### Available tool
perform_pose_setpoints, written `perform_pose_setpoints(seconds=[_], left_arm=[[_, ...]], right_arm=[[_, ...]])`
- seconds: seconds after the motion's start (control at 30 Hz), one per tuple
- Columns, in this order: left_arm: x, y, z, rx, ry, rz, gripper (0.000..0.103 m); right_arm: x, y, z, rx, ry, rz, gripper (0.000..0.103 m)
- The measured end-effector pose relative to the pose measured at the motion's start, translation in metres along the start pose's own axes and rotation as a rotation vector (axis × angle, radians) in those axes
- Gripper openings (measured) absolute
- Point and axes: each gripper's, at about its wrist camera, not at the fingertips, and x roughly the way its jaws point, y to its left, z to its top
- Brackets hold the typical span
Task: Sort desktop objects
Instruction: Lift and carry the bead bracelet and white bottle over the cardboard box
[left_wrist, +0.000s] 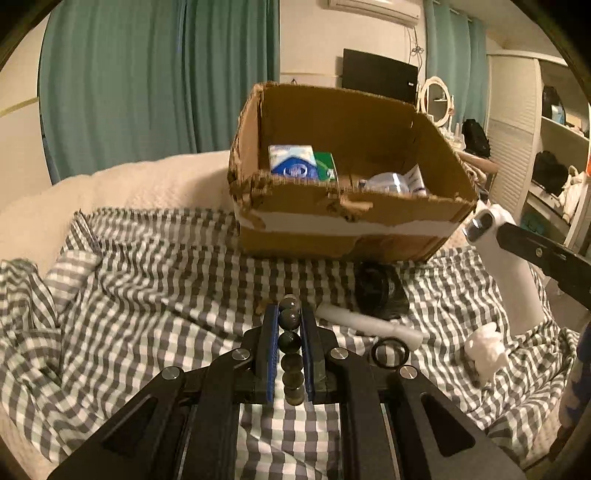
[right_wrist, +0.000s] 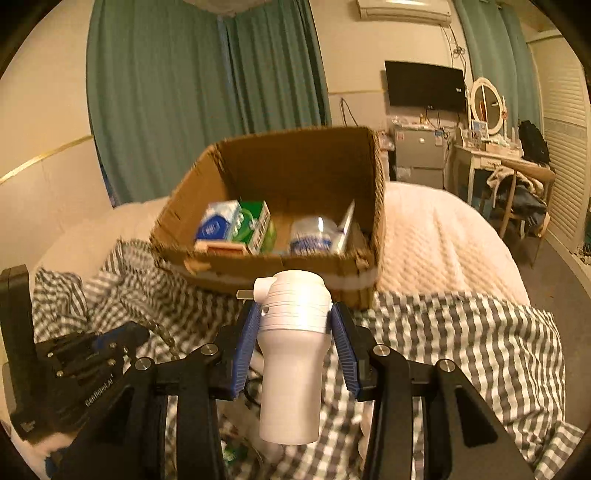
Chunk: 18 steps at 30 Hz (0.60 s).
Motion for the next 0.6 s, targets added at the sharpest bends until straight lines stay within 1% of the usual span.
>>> perform_pose_setpoints(seconds=[0.1, 0.17, 0.27, 0.43, 0.6], left_arm=[[-0.004, 0.001, 0.009, -0.007, -0.018, -0.001, 0.011], [-0.005, 0.001, 0.015, -0.009, -0.025, 0.008, 0.011], [-0.006, 0.002, 0.024, -0.022, -0.051, -0.004, 0.011], [-0.008, -0.004, 0.041, 0.016, -0.096, 0.004, 0.011], [-0.004, -0.003, 0.059, 0.010, -0.118, -0.007, 0.011]], right_arm=[[0.002, 0.006, 0.005, -0.011, -0.020, 0.012, 0.040], [0.008, 0.010, 0.008, -0.017, -0.019, 0.023, 0.040], [0.013, 0.014, 0.012, -0.027, -0.027, 0.036, 0.040], [0.018, 0.022, 0.022, -0.056, -0.055, 0.049, 0.040], [0.025, 0.018, 0.034, -0.055, -0.079, 0.055, 0.040]])
